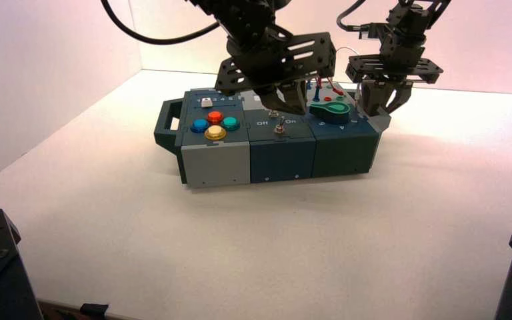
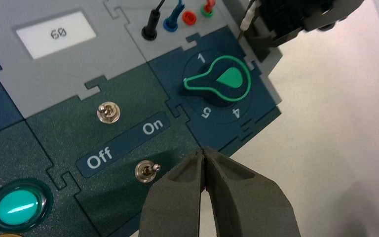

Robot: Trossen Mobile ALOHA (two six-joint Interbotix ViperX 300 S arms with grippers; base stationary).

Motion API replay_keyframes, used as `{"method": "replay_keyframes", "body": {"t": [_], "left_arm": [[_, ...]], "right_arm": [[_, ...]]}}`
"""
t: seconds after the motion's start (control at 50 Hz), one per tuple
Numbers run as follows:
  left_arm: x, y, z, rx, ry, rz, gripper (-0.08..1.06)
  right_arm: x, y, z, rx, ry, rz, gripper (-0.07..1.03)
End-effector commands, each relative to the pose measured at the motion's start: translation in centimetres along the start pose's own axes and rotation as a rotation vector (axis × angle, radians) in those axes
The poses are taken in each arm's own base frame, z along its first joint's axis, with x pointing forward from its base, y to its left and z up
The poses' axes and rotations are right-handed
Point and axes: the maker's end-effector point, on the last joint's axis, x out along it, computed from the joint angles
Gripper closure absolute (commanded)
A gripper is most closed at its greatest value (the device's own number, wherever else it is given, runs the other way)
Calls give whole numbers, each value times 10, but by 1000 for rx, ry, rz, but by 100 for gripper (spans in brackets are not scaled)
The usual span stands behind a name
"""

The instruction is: Flip the bottom switch off with the left gripper.

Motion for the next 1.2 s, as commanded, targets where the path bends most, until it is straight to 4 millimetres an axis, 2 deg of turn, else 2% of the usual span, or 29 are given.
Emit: {"method": "replay_keyframes", "body": {"t": [0.02,0.36,1.0,1.2], "left_arm": [[-4,-9,14,-2,-34,-23,100],[-3,9,12,-60,-10,25,100],[4,15,11,-72,26,68,100],[3,24,13,-88,41,99,100]], "right_arm": [[-10,11,15,-32,-49,8,97],[-9,12,14,-33,-46,8,97],[-9,11,13,-33,-44,8,98],[-9,11,13,-33,-44,8,98]]}}
